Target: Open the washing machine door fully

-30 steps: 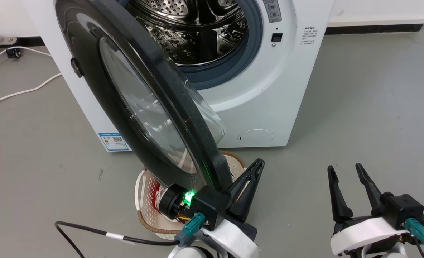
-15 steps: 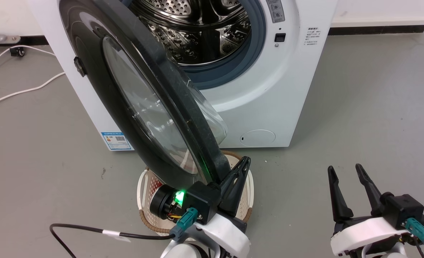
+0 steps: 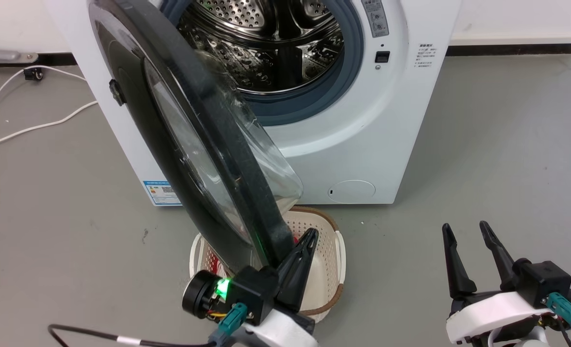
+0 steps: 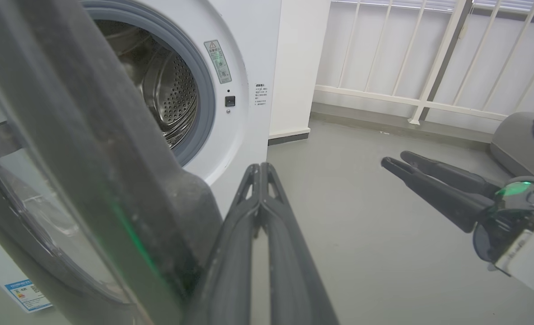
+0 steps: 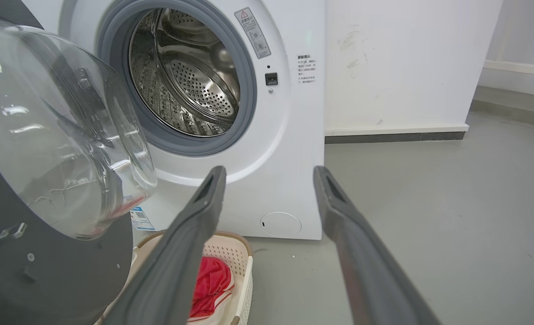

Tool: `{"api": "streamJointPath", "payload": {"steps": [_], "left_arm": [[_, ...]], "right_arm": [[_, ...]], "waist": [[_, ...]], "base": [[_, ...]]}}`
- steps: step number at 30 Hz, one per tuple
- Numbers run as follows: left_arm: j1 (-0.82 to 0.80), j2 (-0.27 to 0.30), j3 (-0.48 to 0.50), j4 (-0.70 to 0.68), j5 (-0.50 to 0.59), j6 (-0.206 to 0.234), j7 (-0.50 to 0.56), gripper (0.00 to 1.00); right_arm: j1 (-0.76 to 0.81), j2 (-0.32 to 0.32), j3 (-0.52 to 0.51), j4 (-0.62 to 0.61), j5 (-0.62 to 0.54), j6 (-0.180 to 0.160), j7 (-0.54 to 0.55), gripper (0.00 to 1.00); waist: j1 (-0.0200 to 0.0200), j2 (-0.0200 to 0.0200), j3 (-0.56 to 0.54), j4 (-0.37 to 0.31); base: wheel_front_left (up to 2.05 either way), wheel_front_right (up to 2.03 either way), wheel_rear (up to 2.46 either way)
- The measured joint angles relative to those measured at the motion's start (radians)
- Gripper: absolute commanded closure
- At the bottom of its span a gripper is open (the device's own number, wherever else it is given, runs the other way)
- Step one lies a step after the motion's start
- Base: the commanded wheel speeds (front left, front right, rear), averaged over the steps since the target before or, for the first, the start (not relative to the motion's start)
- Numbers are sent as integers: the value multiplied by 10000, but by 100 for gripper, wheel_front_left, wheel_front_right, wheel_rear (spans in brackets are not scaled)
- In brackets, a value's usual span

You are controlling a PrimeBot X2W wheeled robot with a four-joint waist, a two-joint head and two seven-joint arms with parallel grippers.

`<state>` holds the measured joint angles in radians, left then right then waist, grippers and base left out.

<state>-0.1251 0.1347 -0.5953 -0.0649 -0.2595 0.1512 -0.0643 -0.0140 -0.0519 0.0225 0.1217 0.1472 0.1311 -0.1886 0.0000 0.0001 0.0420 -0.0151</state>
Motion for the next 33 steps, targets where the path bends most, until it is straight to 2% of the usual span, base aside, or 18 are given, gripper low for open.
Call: {"api": "streamJointPath", "payload": {"steps": [11,25,33], "left_arm": [[1027,541,-29,-698,-2,341,198,100],[1454,754,121,-805,-104,533,29,100],[1491,888,456,-842,-196,821,-144,100]], "right_arm": [[184,0,-59,-94,-90,0,104,0],[372,2,-73,-322,-157,0,226,0],[374,2,-98,-349,-150,0,232,0]], "waist": [[0,0,-298,519],[0,0,-424,1685],[0,0,-347,2271]], "base": [[0,0,0],[0,0,0],[0,0,0]]}}
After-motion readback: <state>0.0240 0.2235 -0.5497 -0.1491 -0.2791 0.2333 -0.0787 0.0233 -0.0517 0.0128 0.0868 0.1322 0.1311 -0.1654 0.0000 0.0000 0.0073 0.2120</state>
